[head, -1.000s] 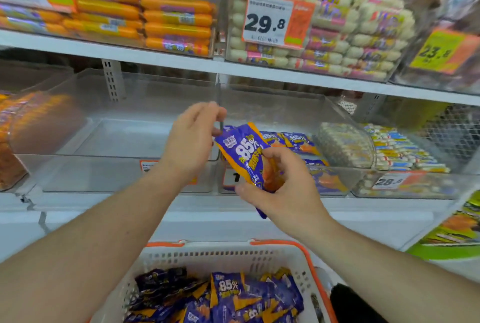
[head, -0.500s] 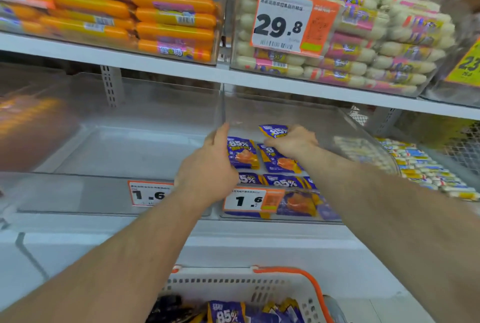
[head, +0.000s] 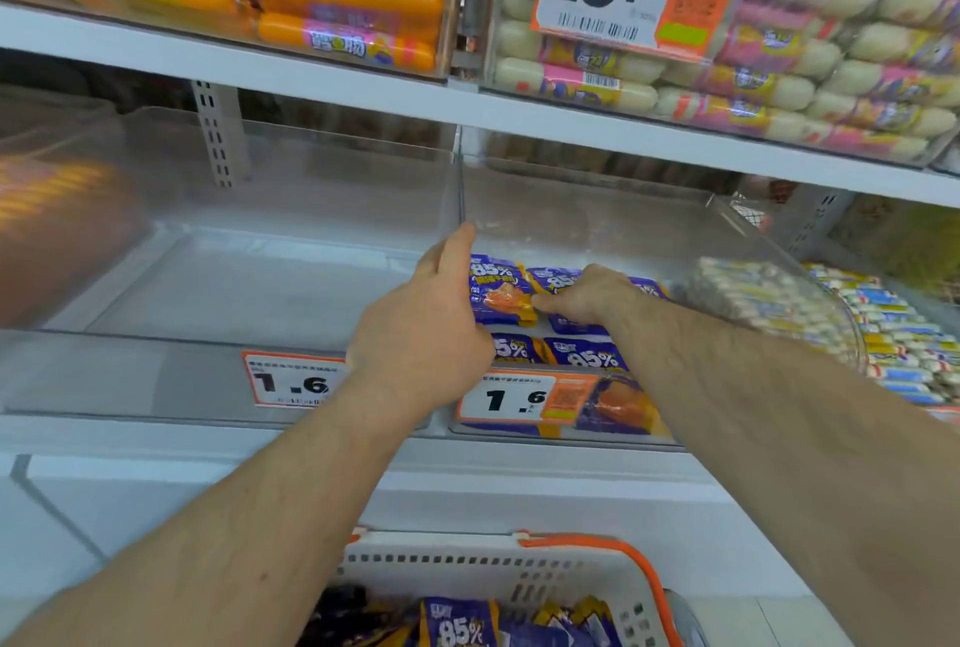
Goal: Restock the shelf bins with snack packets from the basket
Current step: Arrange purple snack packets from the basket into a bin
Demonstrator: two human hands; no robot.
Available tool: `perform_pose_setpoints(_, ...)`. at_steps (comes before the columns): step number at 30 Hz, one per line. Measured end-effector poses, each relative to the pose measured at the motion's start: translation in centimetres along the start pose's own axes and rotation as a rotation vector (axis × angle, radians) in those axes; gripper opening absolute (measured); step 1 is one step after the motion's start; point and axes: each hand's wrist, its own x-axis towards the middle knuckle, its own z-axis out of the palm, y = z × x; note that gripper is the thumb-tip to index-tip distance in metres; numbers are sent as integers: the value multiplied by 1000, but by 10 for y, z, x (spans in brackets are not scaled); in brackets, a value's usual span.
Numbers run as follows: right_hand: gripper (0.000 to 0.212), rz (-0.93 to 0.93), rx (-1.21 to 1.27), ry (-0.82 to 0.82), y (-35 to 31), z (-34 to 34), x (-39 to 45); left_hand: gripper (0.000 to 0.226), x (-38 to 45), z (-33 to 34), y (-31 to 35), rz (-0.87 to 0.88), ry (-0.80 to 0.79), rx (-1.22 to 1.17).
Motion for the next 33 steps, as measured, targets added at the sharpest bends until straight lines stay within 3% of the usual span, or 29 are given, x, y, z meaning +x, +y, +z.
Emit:
perform_pose_setpoints(6, 51, -9, 25, 16, 1, 5, 3, 81, 0, 0, 0, 11, -11, -17)
perform_pose_setpoints(22, 42, 30, -96, 96, 5, 1, 3, 85, 0, -3, 0, 16, -25, -9)
perform_pose_setpoints(26, 28, 44, -32, 136, 7, 3, 5, 84, 0, -1, 0, 25, -26, -5)
perform_pose_setpoints(29, 13, -19, 5, 248, 3, -6, -6, 83, 1, -2, 1, 37, -24, -11)
perform_pose_setpoints(33, 11, -174, 132, 339, -10, -27, -54, 85, -1, -5, 5, 19, -25, -56)
